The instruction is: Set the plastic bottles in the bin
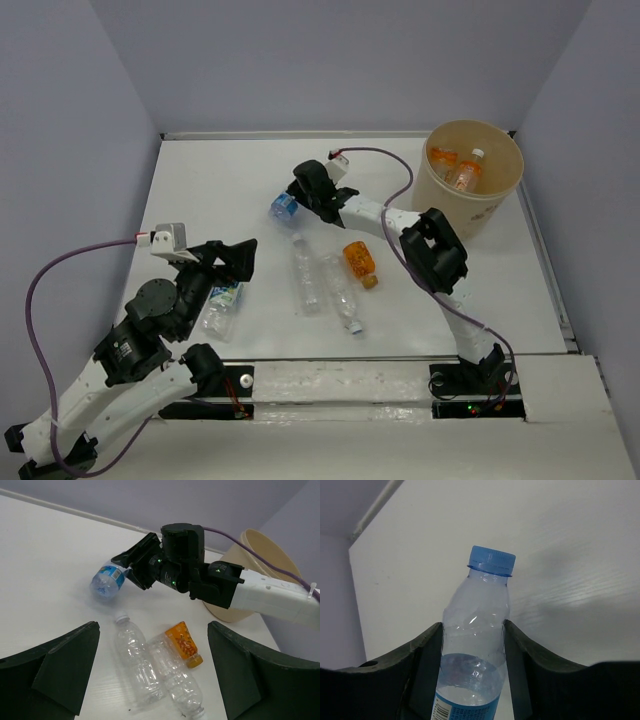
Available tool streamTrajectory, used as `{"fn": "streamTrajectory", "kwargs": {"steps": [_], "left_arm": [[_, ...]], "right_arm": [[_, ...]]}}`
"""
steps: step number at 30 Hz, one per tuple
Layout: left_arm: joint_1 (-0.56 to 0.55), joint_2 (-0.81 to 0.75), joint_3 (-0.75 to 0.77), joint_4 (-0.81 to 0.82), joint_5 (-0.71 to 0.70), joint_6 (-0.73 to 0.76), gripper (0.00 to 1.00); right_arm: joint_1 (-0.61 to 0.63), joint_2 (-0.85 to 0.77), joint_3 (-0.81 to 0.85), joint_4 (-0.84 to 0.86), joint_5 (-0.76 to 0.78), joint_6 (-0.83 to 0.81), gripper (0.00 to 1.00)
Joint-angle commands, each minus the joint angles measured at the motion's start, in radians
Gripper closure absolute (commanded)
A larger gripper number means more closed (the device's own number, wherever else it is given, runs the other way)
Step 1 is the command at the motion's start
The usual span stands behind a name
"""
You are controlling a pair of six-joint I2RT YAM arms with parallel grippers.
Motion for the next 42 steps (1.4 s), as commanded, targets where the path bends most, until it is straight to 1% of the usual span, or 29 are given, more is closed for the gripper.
{"fn": "streamTrajectory", "kwargs": {"steps": [1,4,5,8,9,10,11,12,13,14,15,16,17,18,19,24,27,29,32,33,34,35,36,37,38,39,40,42], "left_arm": [[0.009,0.006,-0.009,0.045,-0.006,0.019,0.01],[0.011,0.000,-0.009,0.047,-0.009,0.021,0.01],[0.011,-0.001,-0.009,0.047,-0.006,0.021,0.01],[0.012,-0.006,-0.008,0.045,-0.003,0.024,0.01],[0.012,-0.014,-0.008,0.045,0.000,0.024,0.01],[0.012,-0.018,-0.008,0.047,0.002,0.027,0.01],[0.012,-0.029,-0.009,0.048,0.006,0.027,0.01],[0.012,-0.034,-0.009,0.050,0.008,0.027,0.01],[0.012,-0.038,-0.011,0.056,0.019,0.029,0.01],[0.014,-0.043,-0.011,0.060,0.022,0.030,0.01],[0.018,-0.049,-0.012,0.065,0.035,0.035,0.01],[0.023,-0.054,-0.012,0.071,0.040,0.036,0.01],[0.034,-0.055,-0.012,0.071,0.048,0.036,0.01],[0.040,-0.058,-0.014,0.074,0.052,0.038,0.01],[0.044,-0.063,-0.014,0.079,0.065,0.038,0.01],[0.049,-0.077,-0.018,0.076,0.071,0.036,0.01],[0.049,-0.081,-0.018,0.076,0.069,0.036,0.01],[0.049,-0.081,-0.018,0.077,0.071,0.036,0.01],[0.049,-0.080,-0.018,0.077,0.071,0.038,0.01],[0.049,-0.077,-0.020,0.079,0.071,0.038,0.01],[0.049,-0.075,-0.018,0.080,0.071,0.038,0.01],[0.051,-0.075,-0.018,0.077,0.069,0.038,0.01],[0.051,-0.074,-0.018,0.077,0.066,0.038,0.01],[0.052,-0.075,-0.018,0.077,0.062,0.036,0.01],[0.054,-0.075,-0.017,0.074,0.057,0.035,0.01],[0.057,-0.081,-0.017,0.074,0.045,0.033,0.01],[0.058,-0.086,-0.018,0.073,0.034,0.030,0.01],[0.061,-0.101,-0.015,0.070,-0.010,0.027,0.01]], "right_arm": [[0.006,-0.105,0.047,0.158,0.042,-0.103,0.55],[0.006,-0.233,-0.017,0.252,0.060,-0.229,0.55],[0.006,-0.313,-0.063,0.293,0.056,-0.313,0.55],[-0.003,-0.450,-0.132,0.333,0.114,-0.485,0.55],[-0.003,-0.546,-0.181,0.342,0.138,-0.617,0.55],[-0.017,-0.594,-0.207,0.344,0.198,-0.686,0.55],[-0.043,-0.641,-0.233,0.348,0.224,-0.814,0.55],[-0.043,-0.686,-0.259,0.348,0.250,-0.862,0.55],[-0.090,-0.732,-0.314,0.350,0.280,-0.904,0.55],[-0.124,-0.822,-0.344,0.348,0.313,-0.933,0.55],[-0.162,-0.865,-0.373,0.345,0.318,-0.964,0.55],[-0.246,-0.942,-0.422,0.344,0.323,-0.974,0.55],[-0.286,-0.971,-0.442,0.344,0.333,-0.985,0.55],[-0.329,-0.991,-0.456,0.342,0.346,-0.997,0.55],[-0.406,-1.011,-0.479,0.342,0.350,-1.019,0.54],[-0.543,-0.978,-0.505,0.341,0.379,-1.151,0.54],[-0.589,-0.958,-0.540,0.342,0.334,-1.159,0.53],[-0.598,-0.949,-0.551,0.341,0.320,-1.163,0.50],[-0.598,-0.953,-0.559,0.329,0.298,-1.156,0.37],[-0.598,-0.961,-0.548,0.306,0.282,-1.136,0.20],[-0.598,-0.962,-0.533,0.283,0.269,-1.120,0.14],[-0.598,-0.964,-0.512,0.248,0.230,-1.105,0.11],[-0.598,-0.967,-0.467,0.180,0.203,-1.040,0.09],[-0.598,-0.970,-0.467,0.149,0.171,-1.013,0.08],[-0.598,-0.973,-0.421,0.099,0.090,-0.986,0.07],[-0.579,-0.976,-0.403,0.039,0.052,-0.955,0.07],[-0.560,-0.981,-0.395,0.025,0.016,-0.917,0.06],[-0.429,-0.999,-0.404,0.016,-0.016,-0.898,0.06]]}}
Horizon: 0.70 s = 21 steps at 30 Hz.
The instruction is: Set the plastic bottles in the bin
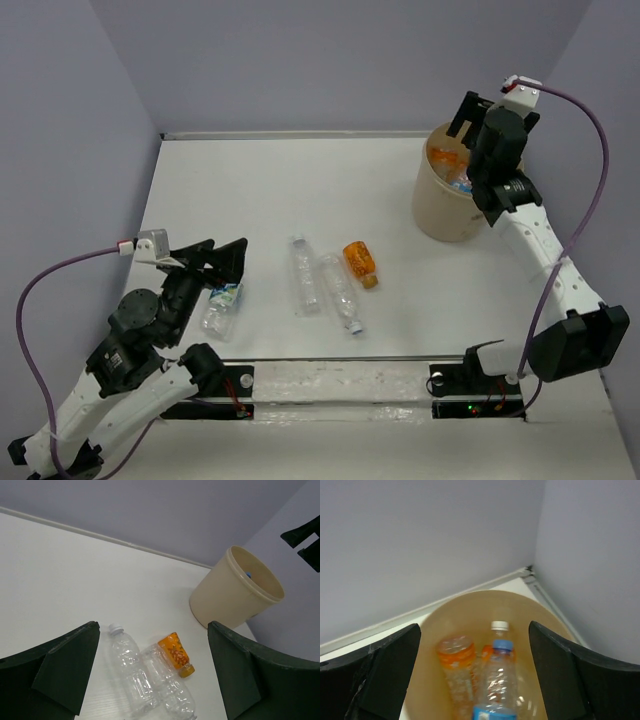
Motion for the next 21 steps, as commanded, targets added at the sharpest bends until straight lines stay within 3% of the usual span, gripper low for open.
{"fn": "streamTrajectory", "kwargs": {"steps": [1,3,6,9,15,21], "left_arm": [[0.010,-0.034,-0.005,0.024,-0.093,0.009,0.01],[0.013,-0.049,0.005,-0.010,-0.176,-0.016,0.01],[0.021,-0.116,0.021,-0.068,-0.355,-0.077,0.01],[0.024,-0.173,0.019,-0.083,-0.432,-0.109,0.01],[0.029,-0.248,0.010,-0.083,-0.503,-0.132,0.01],[0.041,-0.218,0.005,-0.063,-0.454,-0.117,0.01]], "right_arm": [[0.259,-0.066,0.033,-0.081,-0.167,0.127,0.06],[0.322,-0.063,0.014,-0.080,-0.216,0.184,0.06],[0.589,-0.005,-0.124,0.045,-0.260,0.364,0.06],[0.741,0.090,-0.135,0.138,-0.279,0.487,0.06],[0.909,0.386,0.028,0.146,-0.276,0.564,0.05],[1.018,0.622,0.179,0.104,-0.299,0.640,0.04]]}}
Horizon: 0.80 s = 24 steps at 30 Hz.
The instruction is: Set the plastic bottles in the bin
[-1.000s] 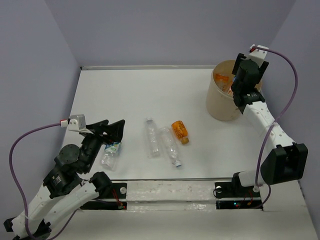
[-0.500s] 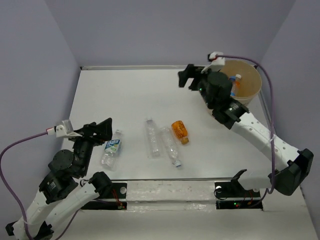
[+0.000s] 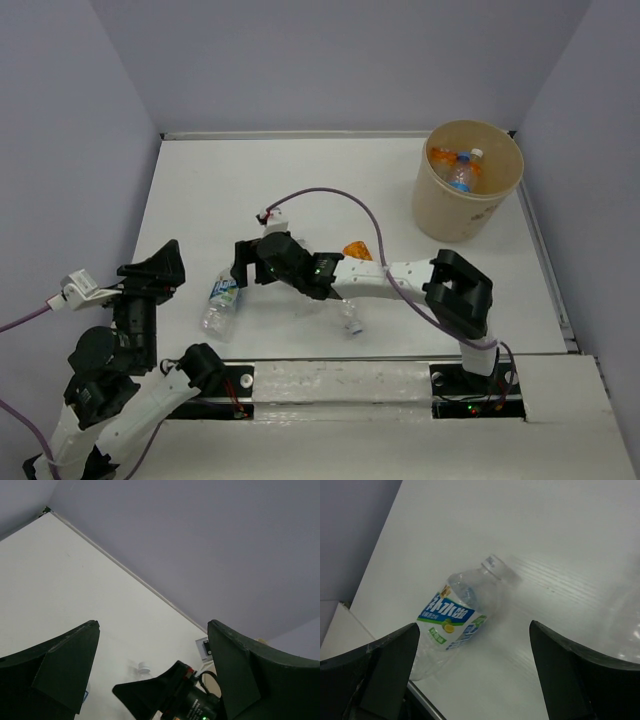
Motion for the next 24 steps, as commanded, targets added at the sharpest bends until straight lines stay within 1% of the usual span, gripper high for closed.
{"fn": "streamTrajectory", "kwargs": {"steps": [1,3,9,11,12,16,17,19,20,21,24], "left_arm": [[0.020,0.037,0.004,0.039,-0.012,-0.003,0.01],[0.029,0.051,0.002,0.043,0.018,0.002,0.01],[0.061,0.045,-0.008,0.071,0.071,0.018,0.01],[0.064,0.043,-0.010,0.077,0.080,0.021,0.01],[0.064,0.045,-0.010,0.079,0.085,0.020,0.01],[0.071,0.045,-0.013,0.086,0.108,0.026,0.01],[0.071,0.043,-0.013,0.088,0.109,0.025,0.01],[0.074,0.045,-0.013,0.089,0.117,0.026,0.01],[0.074,0.046,-0.013,0.089,0.118,0.026,0.01],[0.075,0.046,-0.013,0.089,0.121,0.026,0.01],[0.077,0.045,-0.015,0.093,0.129,0.028,0.01]], "right_arm": [[0.063,0.104,0.162,0.024,-0.015,0.080,0.03],[0.083,0.171,0.233,-0.017,-0.024,0.086,0.02],[0.093,0.266,0.297,-0.026,-0.084,0.124,0.02],[0.093,0.296,0.319,-0.027,-0.099,0.130,0.04],[0.093,0.306,0.328,-0.058,-0.101,0.133,0.05],[0.093,0.340,0.354,-0.095,-0.063,0.133,0.09],[0.093,0.348,0.357,-0.114,-0.034,0.127,0.11],[0.082,0.349,0.362,-0.135,0.000,0.104,0.22],[0.073,0.346,0.357,-0.140,0.012,0.094,0.23],[0.064,0.340,0.353,-0.146,0.025,0.071,0.30],[0.025,0.317,0.342,-0.158,0.029,0.023,0.35]]}}
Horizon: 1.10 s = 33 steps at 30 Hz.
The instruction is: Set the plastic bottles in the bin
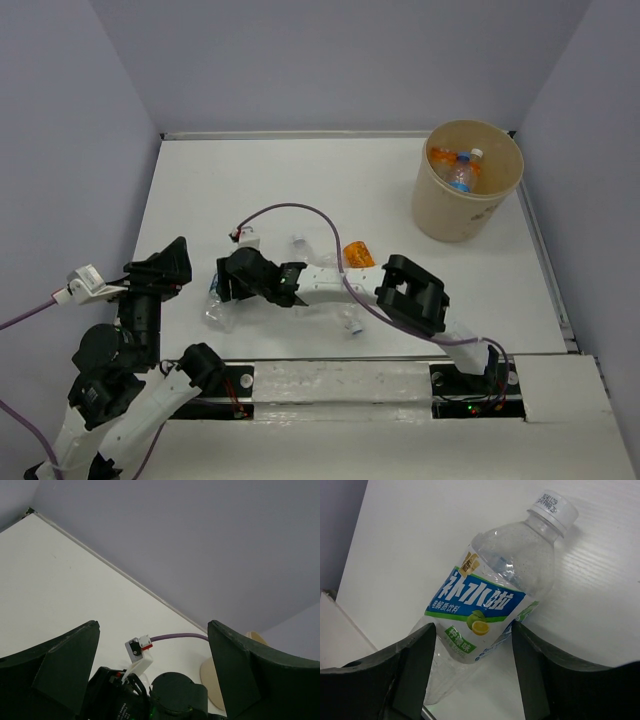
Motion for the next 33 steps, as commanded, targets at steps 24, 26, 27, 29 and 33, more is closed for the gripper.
{"fn": "streamTrajectory", "kwargs": {"steps": [24,26,27,29,33], "left_arm": [[0.061,0.035,-0.024,0.085,0.075,0.028,0.01],[0.061,0.035,-0.023,0.085,0.075,0.030,0.01],[0.061,0.032,-0.023,0.085,0.075,0.031,0.01],[0.061,0.024,-0.026,0.085,0.075,0.031,0.01],[0.061,0.020,-0.026,0.090,0.078,0.033,0.01]], "right_arm": [[-0.111,0.106,0.412,-0.322,0.024,-0.239,0.00],[-0.111,0.160,0.452,-0.342,0.039,-0.233,0.00],[-0.111,0.172,0.463,-0.356,0.062,-0.233,0.00],[-0.111,0.194,0.469,-0.362,0.082,-0.240,0.00],[-0.111,0.203,0.469,-0.388,0.139,-0.263,0.00]]}}
